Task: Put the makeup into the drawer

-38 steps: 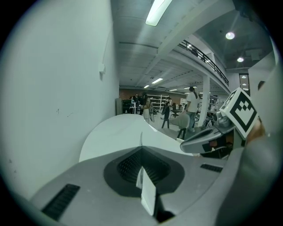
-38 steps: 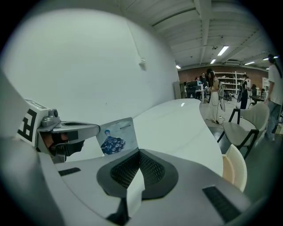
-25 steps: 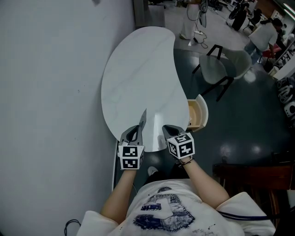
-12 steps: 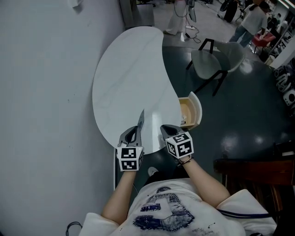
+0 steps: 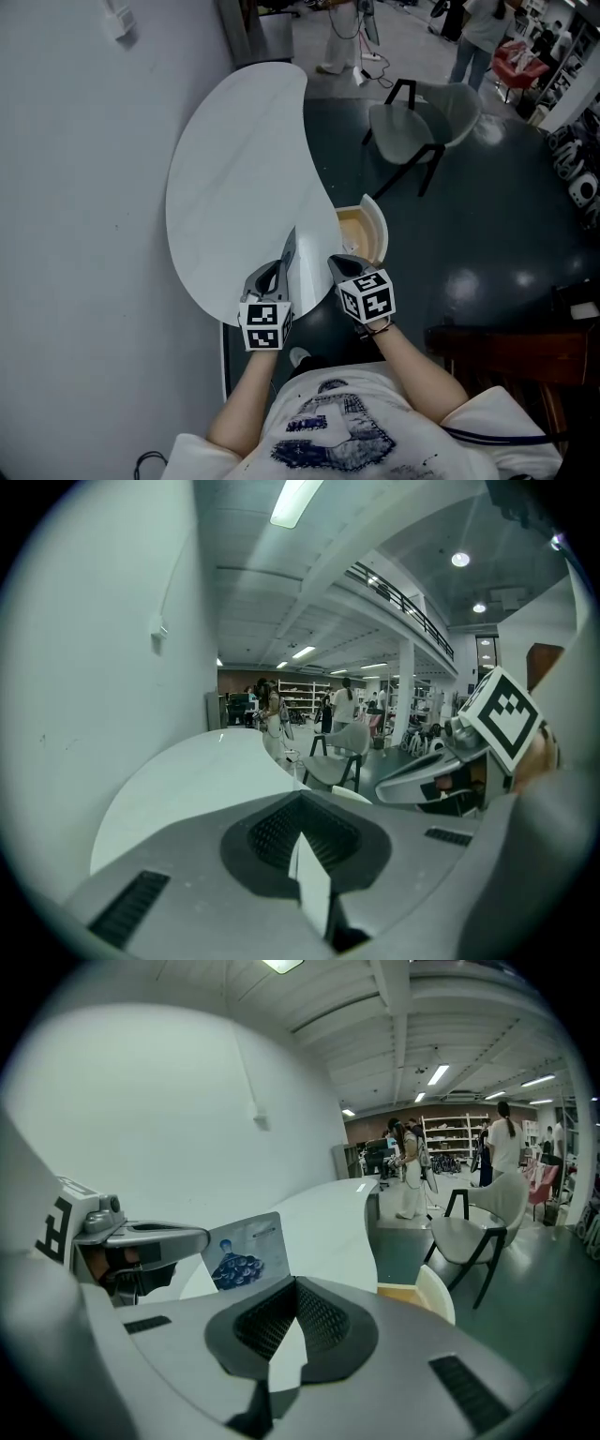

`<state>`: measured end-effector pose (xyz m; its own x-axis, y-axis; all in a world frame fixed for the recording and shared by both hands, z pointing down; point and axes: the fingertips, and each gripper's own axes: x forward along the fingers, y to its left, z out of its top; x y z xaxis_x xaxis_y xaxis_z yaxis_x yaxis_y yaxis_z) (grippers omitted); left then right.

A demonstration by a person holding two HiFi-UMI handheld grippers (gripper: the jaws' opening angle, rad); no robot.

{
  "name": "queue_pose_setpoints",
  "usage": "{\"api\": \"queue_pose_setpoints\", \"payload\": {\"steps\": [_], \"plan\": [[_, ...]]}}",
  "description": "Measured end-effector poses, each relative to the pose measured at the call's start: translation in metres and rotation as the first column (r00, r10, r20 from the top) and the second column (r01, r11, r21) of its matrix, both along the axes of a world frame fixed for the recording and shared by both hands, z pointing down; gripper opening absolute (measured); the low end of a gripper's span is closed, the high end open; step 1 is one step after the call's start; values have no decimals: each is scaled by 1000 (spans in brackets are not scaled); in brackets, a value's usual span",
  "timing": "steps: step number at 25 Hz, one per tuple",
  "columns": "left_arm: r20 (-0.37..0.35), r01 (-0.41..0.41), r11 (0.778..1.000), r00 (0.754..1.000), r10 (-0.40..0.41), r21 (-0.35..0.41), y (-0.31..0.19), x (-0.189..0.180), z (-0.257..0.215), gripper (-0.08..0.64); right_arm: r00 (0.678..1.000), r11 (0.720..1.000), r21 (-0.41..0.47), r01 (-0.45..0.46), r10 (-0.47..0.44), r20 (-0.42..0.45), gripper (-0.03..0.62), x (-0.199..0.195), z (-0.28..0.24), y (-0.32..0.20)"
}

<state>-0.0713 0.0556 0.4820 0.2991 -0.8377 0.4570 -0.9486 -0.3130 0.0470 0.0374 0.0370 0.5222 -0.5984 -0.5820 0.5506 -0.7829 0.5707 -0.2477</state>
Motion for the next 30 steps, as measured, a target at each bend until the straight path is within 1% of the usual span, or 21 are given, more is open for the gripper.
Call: {"api": "queue_pose_setpoints", "payload": {"steps": [15, 23, 30], "plan": [[-47, -16, 1000, 999, 16, -6, -56, 119, 7, 34, 999, 999, -11, -40, 40, -21, 20, 126, 6, -49], [-57, 7, 1000, 998, -8, -18, -81, 159, 19, 34, 1000, 999, -34, -9, 8, -30, 20, 163, 19, -75], [-63, 42, 998, 997, -44, -46, -98, 182, 40, 34, 999, 998, -57, 29, -31, -34, 20, 184, 34, -94]]}}
